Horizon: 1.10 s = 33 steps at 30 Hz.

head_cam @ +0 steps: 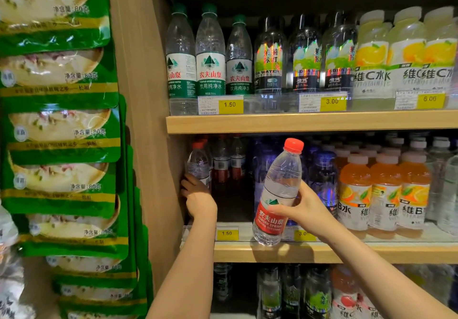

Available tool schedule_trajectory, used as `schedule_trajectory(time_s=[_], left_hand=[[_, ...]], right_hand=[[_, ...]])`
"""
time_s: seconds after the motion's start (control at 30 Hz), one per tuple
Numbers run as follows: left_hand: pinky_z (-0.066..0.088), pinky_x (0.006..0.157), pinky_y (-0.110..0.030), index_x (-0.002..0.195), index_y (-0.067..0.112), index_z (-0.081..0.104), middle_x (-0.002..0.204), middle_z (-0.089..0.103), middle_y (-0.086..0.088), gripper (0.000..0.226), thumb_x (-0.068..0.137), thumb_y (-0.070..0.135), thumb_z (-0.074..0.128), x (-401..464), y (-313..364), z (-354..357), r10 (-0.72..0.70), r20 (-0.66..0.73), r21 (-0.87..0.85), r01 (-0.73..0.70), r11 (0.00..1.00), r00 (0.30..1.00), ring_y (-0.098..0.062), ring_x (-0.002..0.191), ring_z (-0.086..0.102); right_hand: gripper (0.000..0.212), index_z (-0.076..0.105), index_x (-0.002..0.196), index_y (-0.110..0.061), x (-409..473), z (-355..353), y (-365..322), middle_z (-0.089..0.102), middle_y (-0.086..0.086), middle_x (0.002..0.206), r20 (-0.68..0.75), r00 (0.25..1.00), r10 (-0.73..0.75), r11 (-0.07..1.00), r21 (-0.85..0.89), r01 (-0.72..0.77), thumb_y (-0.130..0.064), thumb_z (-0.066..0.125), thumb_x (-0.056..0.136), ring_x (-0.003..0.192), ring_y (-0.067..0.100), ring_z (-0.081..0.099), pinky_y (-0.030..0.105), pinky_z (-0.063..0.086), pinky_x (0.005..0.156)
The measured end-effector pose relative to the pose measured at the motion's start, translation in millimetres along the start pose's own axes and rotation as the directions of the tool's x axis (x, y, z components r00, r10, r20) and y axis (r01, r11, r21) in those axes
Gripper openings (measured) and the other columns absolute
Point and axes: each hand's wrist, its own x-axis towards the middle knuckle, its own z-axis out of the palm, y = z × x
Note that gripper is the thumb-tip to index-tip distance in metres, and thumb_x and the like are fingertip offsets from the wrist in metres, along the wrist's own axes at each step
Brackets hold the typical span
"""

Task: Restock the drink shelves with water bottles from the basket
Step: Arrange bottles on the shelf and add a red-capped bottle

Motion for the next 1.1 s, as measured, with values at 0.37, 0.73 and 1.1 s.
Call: schedule_trajectory(time_s=[0.37, 0.73, 1.1], left_hand=[[0.044, 0.092, -0.039, 0.134, 0.004, 0.036, 0.128, 0.046, -0.014, 0.048, 0.093, 0.025, 0.050, -54.3, -55.2, -17.0, 0.263, 0.016, -0.184, -0.255, 0.949, 0.965, -0.029, 0.119, 0.043], [0.041, 0.087, -0.035, 0.125, 0.007, 0.042, 0.119, 0.049, -0.012, 0.031, 0.096, 0.018, 0.042, -32.1, -62.1, -20.9, 0.281, 0.172, -0.227, -0.240, 0.944, 0.944, -0.028, 0.111, 0.051], [0.043, 0.093, -0.036, 0.126, 0.005, 0.053, 0.126, 0.057, -0.012, 0.034, 0.096, 0.018, 0.043, -29.3, -60.1, -11.2, 0.247, 0.141, -0.256, -0.205, 0.945, 0.959, -0.027, 0.113, 0.055]], right_hand=[[0.066, 0.038, 0.117, -0.025, 19.1, 45.4, -24.0, 0.056, -0.019, 0.104, 0.042, 0.991, -0.123, 0.989, -0.078, 0.126, -0.020, 0.081, 0.067, 0.098, -0.002, 0.056, 0.018, 0.045, 0.080], [0.071, 0.037, 0.131, -0.019, 109.3, 124.5, 8.4, 0.056, 0.005, 0.125, -0.006, 0.999, -0.046, 0.991, -0.127, 0.044, -0.016, 0.076, 0.072, 0.115, 0.018, 0.053, 0.028, 0.044, 0.092], [0.073, 0.034, 0.138, -0.016, 134.3, 142.0, 51.0, 0.050, 0.009, 0.135, -0.003, 0.992, 0.123, 0.985, 0.119, -0.122, -0.006, 0.072, 0.076, 0.119, 0.020, 0.050, 0.043, 0.042, 0.104]])
